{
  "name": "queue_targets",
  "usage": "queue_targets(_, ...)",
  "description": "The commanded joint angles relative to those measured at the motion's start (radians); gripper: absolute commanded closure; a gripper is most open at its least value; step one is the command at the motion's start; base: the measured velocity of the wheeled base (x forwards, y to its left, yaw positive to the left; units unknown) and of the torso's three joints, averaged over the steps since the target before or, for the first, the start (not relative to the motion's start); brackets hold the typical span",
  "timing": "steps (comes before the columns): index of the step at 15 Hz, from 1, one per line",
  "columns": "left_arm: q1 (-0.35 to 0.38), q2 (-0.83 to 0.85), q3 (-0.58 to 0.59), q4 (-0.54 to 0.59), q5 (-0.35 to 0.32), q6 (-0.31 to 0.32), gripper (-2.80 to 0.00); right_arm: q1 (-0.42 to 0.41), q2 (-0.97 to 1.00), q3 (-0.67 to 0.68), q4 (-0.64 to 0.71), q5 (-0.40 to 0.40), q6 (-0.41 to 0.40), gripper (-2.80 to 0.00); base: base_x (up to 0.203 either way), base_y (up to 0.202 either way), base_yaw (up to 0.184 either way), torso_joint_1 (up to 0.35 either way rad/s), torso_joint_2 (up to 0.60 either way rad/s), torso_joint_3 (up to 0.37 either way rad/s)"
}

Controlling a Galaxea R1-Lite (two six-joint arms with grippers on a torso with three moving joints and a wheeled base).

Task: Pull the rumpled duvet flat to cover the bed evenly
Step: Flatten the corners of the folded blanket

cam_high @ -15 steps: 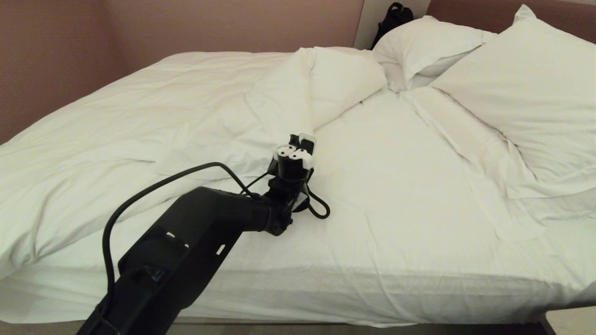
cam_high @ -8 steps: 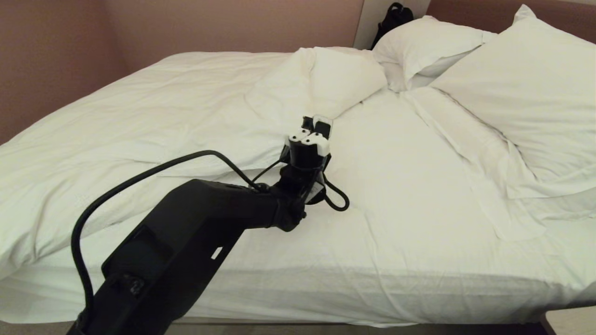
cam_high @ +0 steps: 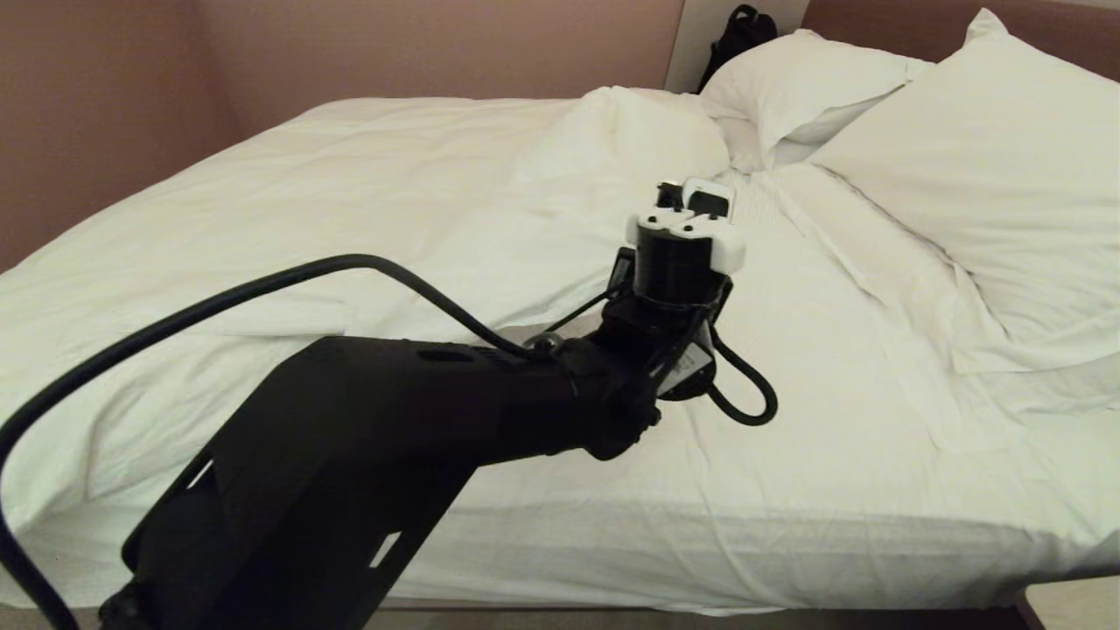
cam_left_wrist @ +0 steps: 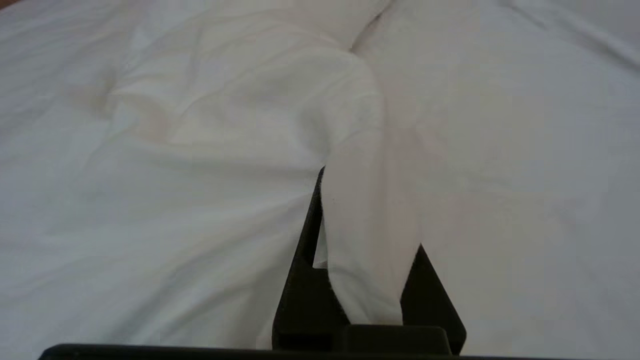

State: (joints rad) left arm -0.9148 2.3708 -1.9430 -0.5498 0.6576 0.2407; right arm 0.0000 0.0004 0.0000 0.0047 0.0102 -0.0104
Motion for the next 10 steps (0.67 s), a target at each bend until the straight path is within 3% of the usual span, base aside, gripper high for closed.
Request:
queue_targets(1,-0.037,-0.02,-0.001,-0.002,0.004,-0.002,0.0,0.0,0.0,0.0,0.0,0.0,0.0,0.0,0.0,0.0,0.0,0.0,0.0,0.0)
queue_targets(10,-0.189,-0.077,0.004,-0.01,0.005,-0.003,0.0,0.0,0.0,0.0,0.0,0.0,0.0,0.0,0.0,0.0,0.0,0.0,0.0,0.0)
